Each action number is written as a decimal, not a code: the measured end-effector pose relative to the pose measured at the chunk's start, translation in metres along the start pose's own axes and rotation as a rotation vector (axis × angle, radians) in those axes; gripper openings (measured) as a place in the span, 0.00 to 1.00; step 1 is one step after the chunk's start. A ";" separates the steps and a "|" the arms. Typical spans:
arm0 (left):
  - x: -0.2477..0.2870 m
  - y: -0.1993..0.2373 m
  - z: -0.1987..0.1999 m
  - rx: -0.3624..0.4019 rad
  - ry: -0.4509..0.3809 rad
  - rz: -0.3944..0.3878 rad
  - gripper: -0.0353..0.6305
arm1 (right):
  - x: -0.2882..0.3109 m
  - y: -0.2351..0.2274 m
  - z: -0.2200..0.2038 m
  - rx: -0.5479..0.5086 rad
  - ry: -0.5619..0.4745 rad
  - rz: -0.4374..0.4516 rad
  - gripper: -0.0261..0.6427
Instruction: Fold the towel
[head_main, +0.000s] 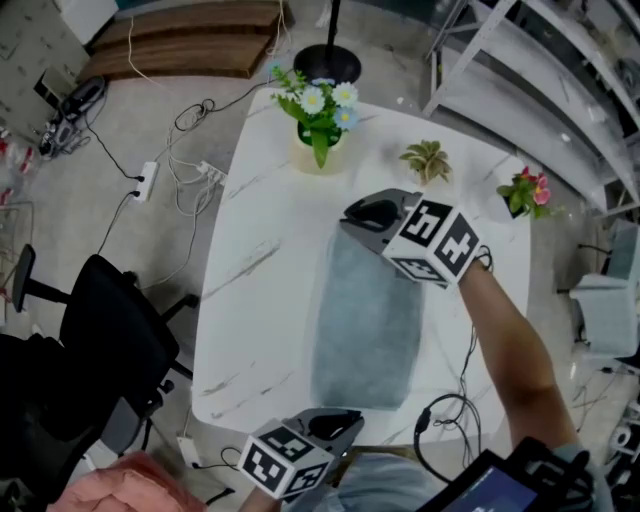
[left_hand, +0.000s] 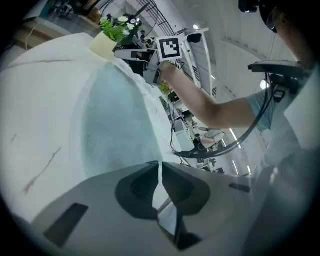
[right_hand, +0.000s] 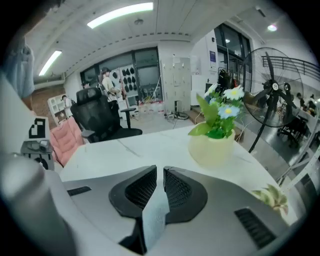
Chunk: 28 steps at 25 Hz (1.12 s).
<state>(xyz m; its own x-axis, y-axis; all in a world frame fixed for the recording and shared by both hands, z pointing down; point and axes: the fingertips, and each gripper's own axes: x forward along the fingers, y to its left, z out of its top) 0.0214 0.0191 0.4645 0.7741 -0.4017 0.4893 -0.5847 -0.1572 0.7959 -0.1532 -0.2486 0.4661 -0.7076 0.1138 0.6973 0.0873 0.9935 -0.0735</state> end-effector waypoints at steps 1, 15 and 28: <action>0.000 -0.007 0.007 0.018 -0.003 -0.003 0.09 | -0.013 -0.003 0.005 0.010 -0.008 0.009 0.14; 0.046 0.031 0.042 0.067 0.070 0.096 0.09 | -0.035 -0.019 -0.116 0.155 0.310 0.286 0.42; 0.020 0.008 0.040 0.137 0.019 0.121 0.09 | -0.075 0.031 -0.056 0.064 0.210 0.335 0.16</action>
<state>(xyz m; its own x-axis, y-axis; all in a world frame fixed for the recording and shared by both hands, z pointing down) 0.0223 -0.0266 0.4661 0.7000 -0.4079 0.5862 -0.7003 -0.2308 0.6755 -0.0581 -0.2265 0.4511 -0.4878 0.4335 0.7577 0.2401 0.9011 -0.3610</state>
